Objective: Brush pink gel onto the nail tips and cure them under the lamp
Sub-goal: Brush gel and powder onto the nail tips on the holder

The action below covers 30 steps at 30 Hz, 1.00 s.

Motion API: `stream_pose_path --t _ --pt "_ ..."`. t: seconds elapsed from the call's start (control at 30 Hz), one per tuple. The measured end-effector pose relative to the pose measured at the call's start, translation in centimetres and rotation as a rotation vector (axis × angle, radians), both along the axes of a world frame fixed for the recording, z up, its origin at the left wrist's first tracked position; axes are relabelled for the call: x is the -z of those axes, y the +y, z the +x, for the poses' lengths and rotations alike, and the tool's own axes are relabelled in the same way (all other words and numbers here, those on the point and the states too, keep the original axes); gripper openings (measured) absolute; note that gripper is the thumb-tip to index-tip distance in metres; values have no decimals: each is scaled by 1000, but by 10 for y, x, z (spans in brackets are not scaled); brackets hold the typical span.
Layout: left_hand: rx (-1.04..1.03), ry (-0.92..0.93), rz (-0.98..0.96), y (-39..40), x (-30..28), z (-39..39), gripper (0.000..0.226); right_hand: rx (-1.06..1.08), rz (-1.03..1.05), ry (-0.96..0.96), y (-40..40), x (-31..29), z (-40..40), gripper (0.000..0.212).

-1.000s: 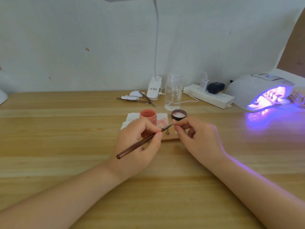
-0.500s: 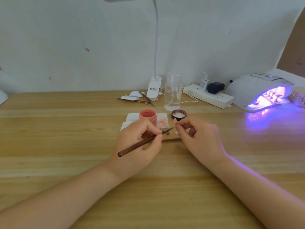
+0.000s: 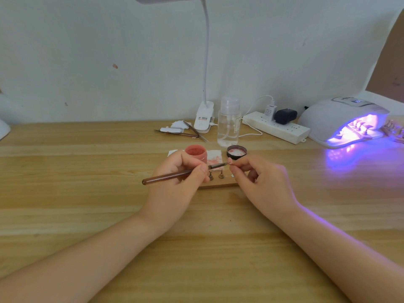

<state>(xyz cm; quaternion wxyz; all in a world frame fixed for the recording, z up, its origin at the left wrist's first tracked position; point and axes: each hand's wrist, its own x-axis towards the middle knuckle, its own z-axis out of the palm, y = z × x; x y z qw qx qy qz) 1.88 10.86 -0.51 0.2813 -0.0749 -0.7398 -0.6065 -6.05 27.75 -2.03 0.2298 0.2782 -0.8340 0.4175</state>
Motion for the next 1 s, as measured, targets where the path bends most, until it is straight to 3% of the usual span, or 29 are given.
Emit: stream_pose_path --t 0.3,1.0 --pt "3 18 125 3 0 -2 11 -12 -22 -3 -1 0 0 6" --pt "5 20 32 4 -1 0 18 -26 -3 5 0 -2 3 8"
